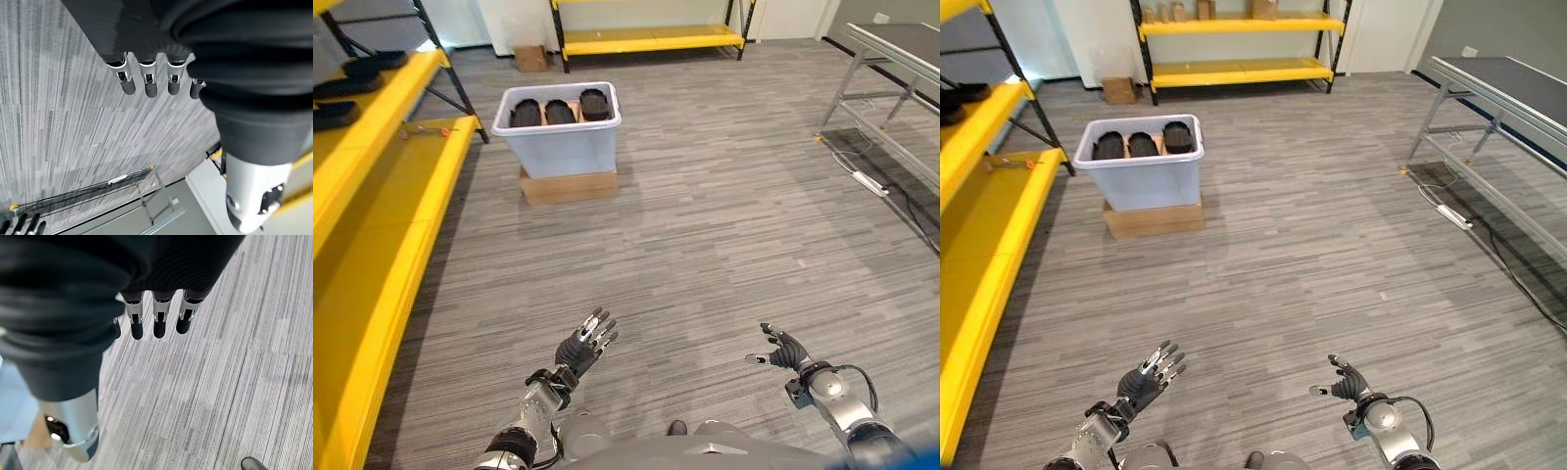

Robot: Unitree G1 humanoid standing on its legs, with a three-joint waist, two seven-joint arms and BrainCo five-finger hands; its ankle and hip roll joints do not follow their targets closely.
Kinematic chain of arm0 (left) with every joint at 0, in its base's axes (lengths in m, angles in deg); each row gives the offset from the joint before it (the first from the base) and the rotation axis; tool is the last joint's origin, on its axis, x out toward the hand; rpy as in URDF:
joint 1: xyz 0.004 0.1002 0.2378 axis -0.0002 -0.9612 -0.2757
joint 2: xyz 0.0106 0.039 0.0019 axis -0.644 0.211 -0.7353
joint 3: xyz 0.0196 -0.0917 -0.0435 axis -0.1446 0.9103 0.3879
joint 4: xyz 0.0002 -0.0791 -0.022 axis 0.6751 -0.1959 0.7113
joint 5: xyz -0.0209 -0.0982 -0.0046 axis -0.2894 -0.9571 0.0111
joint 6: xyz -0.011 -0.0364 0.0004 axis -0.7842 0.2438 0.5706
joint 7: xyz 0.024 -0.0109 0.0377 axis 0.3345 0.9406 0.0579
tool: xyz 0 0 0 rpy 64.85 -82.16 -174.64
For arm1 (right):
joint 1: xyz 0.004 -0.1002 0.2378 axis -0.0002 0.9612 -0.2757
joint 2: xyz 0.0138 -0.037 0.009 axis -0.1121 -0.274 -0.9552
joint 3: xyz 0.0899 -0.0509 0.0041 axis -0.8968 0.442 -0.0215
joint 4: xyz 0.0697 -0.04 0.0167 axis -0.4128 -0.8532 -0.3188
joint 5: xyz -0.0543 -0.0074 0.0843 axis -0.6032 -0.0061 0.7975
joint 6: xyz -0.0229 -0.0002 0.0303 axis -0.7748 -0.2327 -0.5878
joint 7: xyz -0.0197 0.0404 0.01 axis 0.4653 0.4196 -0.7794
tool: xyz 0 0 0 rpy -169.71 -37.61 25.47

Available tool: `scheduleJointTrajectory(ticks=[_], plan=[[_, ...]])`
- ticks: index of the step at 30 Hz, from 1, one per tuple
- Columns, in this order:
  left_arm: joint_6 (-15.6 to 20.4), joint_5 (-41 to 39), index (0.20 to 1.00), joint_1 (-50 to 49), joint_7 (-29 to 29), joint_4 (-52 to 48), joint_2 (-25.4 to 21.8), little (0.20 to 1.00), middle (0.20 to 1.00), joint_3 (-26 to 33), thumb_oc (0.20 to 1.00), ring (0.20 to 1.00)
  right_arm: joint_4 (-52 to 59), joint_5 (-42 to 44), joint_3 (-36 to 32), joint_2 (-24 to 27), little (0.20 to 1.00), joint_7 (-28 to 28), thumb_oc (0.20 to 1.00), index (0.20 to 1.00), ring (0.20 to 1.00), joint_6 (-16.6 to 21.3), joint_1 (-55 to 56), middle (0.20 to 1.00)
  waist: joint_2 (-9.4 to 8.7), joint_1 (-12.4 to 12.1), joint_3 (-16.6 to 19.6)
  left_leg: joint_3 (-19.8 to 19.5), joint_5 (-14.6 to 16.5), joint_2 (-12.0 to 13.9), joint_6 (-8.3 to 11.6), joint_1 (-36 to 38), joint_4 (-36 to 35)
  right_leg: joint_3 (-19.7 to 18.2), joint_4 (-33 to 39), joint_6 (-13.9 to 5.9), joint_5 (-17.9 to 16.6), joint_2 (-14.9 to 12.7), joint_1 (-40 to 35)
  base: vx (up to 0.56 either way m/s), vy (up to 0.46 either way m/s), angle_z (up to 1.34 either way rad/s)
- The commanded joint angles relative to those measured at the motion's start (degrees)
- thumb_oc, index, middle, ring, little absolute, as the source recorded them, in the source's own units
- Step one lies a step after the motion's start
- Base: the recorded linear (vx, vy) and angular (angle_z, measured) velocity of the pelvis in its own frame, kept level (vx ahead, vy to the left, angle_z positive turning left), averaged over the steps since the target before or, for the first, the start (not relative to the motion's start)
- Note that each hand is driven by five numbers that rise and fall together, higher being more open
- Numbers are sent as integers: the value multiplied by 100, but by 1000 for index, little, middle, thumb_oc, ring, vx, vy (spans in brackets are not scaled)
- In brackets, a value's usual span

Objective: Move parts from the plastic box to the shelf.

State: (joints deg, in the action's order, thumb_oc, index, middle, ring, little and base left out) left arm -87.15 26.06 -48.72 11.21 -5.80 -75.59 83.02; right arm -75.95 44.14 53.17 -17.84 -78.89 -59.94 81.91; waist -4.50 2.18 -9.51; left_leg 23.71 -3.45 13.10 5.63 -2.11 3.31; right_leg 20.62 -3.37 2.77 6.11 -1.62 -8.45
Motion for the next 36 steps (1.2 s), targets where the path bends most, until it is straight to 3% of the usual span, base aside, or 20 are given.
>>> scheduleJointTrajectory(ticks=[1, 4, 7, 9, 13, 15, 17, 21, 23, 24, 25, 26, 29, 30, 31, 32, 36], plan=[[296, -381, 1000, 33, 33, -266, 119, 1000, 1000, -81, 1000, 1000, 482, -201, -38, 211, 1000, 96, 1000, 1000, 1000, 315, -2, 1000, 107, -357, -162, -90, -114, 378, 208, 234, 225, -168, 225, -787, -481, -648, -14, 176, 209, -3], [410, -347, 1000, -57, 11, -285, 160, 1000, 1000, -55, 1000, 1000, 742, -195, 14, 314, 1000, 96, 1000, 1000, 1000, 283, 108, 1000, 141, -343, -243, -133, -585, 855, 470, 61, -20, -148, 178, -846, -377, -779, -116, 250, 308, -16], [535, -325, 1000, -64, 35, -264, 144, 1000, 1000, -28, 1000, 1000, 879, -180, 30, 362, 1000, 123, 1000, 1000, 1000, 269, 146, 1000, 174, -313, -296, 16, -545, 956, 479, 19, 92, 15, -268, -873, -162, -965, -2, 209, 412, -3], [585, -262, 1000, 4, 138, -307, 82, 1000, 1000, -26, 1000, 1000, 848, -168, 88, 355, 1000, 79, 1000, 1000, 1000, 302, 124, 1000, 201, -338, -342, 90, -428, 851, 384, 45, 194, 116, -700, -897, 60, -1066, 89, 274, 522, 5], [588, -145, 1000, 140, 402, -374, -60, 1000, 1000, -35, 1000, 1000, 844, 90, 82, 285, 1000, 62, 1000, 1000, 1000, 290, 147, 1000, 127, -472, -322, 25, -101, 355, 108, -87, 496, 69, -990, -955, 314, -1050, -56, 299, 473, 35], [641, -23, 1000, 140, 602, -448, -159, 1000, 1000, 20, 1000, 1000, 903, -24, 117, 212, 1000, 98, 1000, 1000, 1000, 328, 133, 1000, 70, -611, -240, -119, 94, 60, -128, -199, 647, -75, -1345, -982, 590, -1036, -101, 334, 534, 35], [629, 59, 1000, 92, 687, -448, -237, 1000, 1000, 80, 1000, 1000, 935, 26, 175, 159, 1000, 124, 1000, 1000, 1000, 283, 33, 1000, -2, -725, -157, -156, 258, -204, -327, -240, 692, -92, -1578, -1076, 609, -1048, -139, 231, 356, 9], [541, 458, 1000, 47, 520, -278, -390, 1000, 1000, 167, 1000, 1000, 984, 124, 345, 18, 1000, -137, 1000, 1000, 1000, 9, -177, 1000, -123, -884, -4, -69, 621, -736, -736, -51, 565, 20, -2383, -1348, -46, -1353, 104, 196, 319, 13], [669, 595, 1000, 91, 399, -208, -443, 1000, 1000, 113, 1000, 1000, 934, 128, 463, -37, 1000, -349, 1000, 1000, 1000, -87, -331, 1000, -134, -829, -30, -52, 810, -870, -824, 69, 534, -122, -2505, -1419, -59, -1154, 412, 155, 218, 18], [698, 601, 1000, 107, 384, -197, -450, 1000, 1000, 96, 1000, 1000, 916, 126, 471, -40, 1000, -373, 1000, 1000, 1000, -82, -346, 1000, -137, -812, -43, -52, 832, -874, -819, 68, 551, -149, -2459, -1412, -36, -1096, 444, 140, 119, -3], [884, 447, 1000, 274, 408, -222, -391, 1000, 1000, -132, 1000, 1000, 751, 37, 403, 22, 1000, -557, 1000, 1000, 1000, 20, -402, 1000, -116, -688, -186, -25, 762, -790, -669, 56, 636, -96, -1292, -1099, -71, -731, 587, 98, 61, -1], [897, 433, 1000, 283, 419, -227, -382, 1000, 1000, -145, 1000, 1000, 746, 25, 391, 31, 1000, -571, 1000, 1000, 1000, 20, -400, 1000, -110, -680, -193, -29, 764, -786, -654, 65, 638, -86, -1221, -1083, -78, -728, 592, 121, 51, 8], [869, 428, 1000, 404, 555, -319, -310, 1000, 1000, -307, 1000, 1000, 672, -206, 232, 110, 1000, -786, 1000, 1000, 1000, 414, -347, 1000, -96, -543, -259, -40, 818, -782, -515, 326, 434, -91, -286, -1171, -711, -937, 935, 91, -40, -15], [818, 527, 1000, 464, 609, -304, -319, 1000, 1000, -398, 1000, 1000, 661, -278, 187, 99, 1000, -975, 1000, 1000, 1000, 655, -344, 1000, -141, -466, -311, -93, 930, -828, -527, 388, 376, -195, -80, -1373, -1183, -1157, 1259, 109, -112, -27], [767, 587, 1000, 479, 637, -293, -327, 1000, 1000, -429, 1000, 1000, 655, -267, 163, 90, 1000, -1024, 1000, 1000, 1000, 710, -342, 1000, -153, -443, -326, -99, 984, -835, -537, 403, 369, -229, -42, -1434, -1321, -1235, 1369, 342, -248, -25], [799, 757, 1000, 468, 424, -216, -363, 1000, 1000, -613, 1000, 1000, 756, -213, -92, -8, 1000, -1249, 1000, 1000, 1000, 917, -214, 1000, -180, -319, -420, -119, 1385, -803, -570, 557, 466, -260, 277, -1667, -1785, -1680, 1699, 339, -197, -17], [782, 899, 1000, 314, 380, -240, -320, 1000, 1000, -738, 1000, 1000, 755, -264, -363, 25, 1000, -1395, 1000, 1000, 1000, 797, 17, 1000, -109, -262, -448, -75, 1676, -734, -625, 619, 832, -273, 217, -1680, -1824, -1777, 1662, 323, -140, 12]])
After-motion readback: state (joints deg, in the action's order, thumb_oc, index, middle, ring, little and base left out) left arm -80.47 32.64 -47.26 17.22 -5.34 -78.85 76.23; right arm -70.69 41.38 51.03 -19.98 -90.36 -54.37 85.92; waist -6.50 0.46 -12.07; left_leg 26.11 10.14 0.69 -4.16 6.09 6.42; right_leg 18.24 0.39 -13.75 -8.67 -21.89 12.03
